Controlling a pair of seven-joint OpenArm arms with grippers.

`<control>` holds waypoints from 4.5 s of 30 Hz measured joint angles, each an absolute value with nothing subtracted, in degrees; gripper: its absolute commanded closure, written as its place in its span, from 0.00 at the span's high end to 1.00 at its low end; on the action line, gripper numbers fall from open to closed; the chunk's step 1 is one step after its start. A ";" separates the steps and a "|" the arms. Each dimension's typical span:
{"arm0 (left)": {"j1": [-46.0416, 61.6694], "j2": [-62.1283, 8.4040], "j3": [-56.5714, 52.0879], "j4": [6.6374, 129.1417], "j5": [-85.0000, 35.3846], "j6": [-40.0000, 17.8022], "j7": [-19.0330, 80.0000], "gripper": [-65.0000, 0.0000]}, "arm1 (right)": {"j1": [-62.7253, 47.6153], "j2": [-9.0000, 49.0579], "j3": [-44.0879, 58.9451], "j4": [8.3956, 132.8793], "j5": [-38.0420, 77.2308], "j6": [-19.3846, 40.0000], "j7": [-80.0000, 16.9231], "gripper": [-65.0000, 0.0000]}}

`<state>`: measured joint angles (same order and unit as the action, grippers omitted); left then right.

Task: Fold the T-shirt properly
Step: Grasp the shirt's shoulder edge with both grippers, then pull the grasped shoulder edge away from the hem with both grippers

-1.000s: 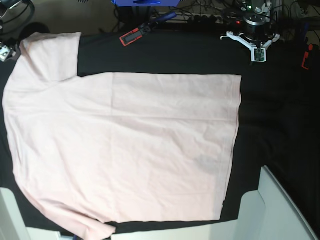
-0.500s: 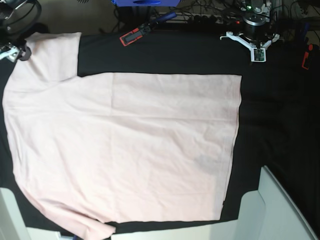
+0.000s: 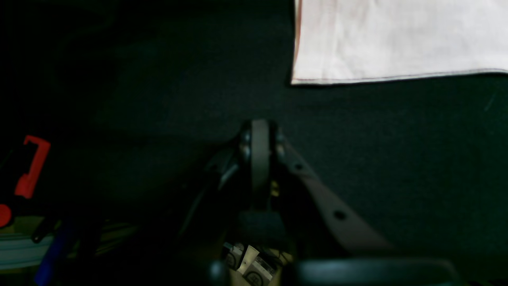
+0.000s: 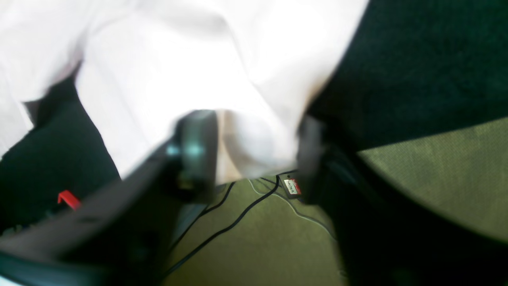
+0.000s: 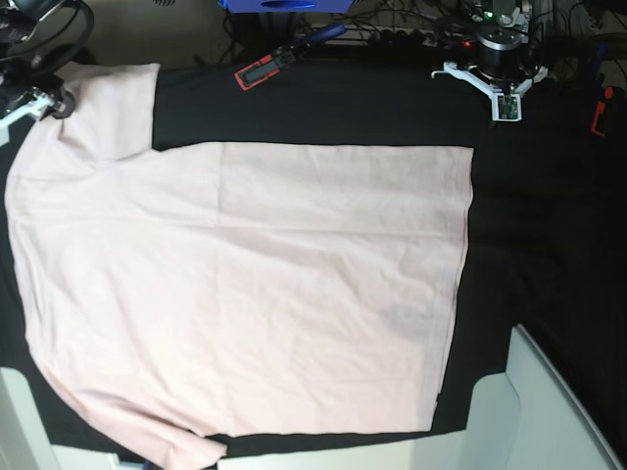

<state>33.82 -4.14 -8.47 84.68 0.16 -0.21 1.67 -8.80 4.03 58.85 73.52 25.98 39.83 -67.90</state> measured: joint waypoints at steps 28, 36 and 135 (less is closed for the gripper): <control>30.50 -8.78 -8.47 81.45 -25.39 0.05 1.74 0.47 | -8.97 3.62 58.74 73.30 25.58 39.83 -68.49 0.00; 30.30 -9.69 -2.22 84.53 -25.41 0.01 1.72 0.47 | -9.19 3.81 57.25 73.30 25.56 39.83 -68.49 0.00; 20.36 -9.06 4.23 70.15 -48.29 -7.53 -0.43 0.14 | -9.91 4.54 54.70 73.30 25.56 39.83 -65.87 0.00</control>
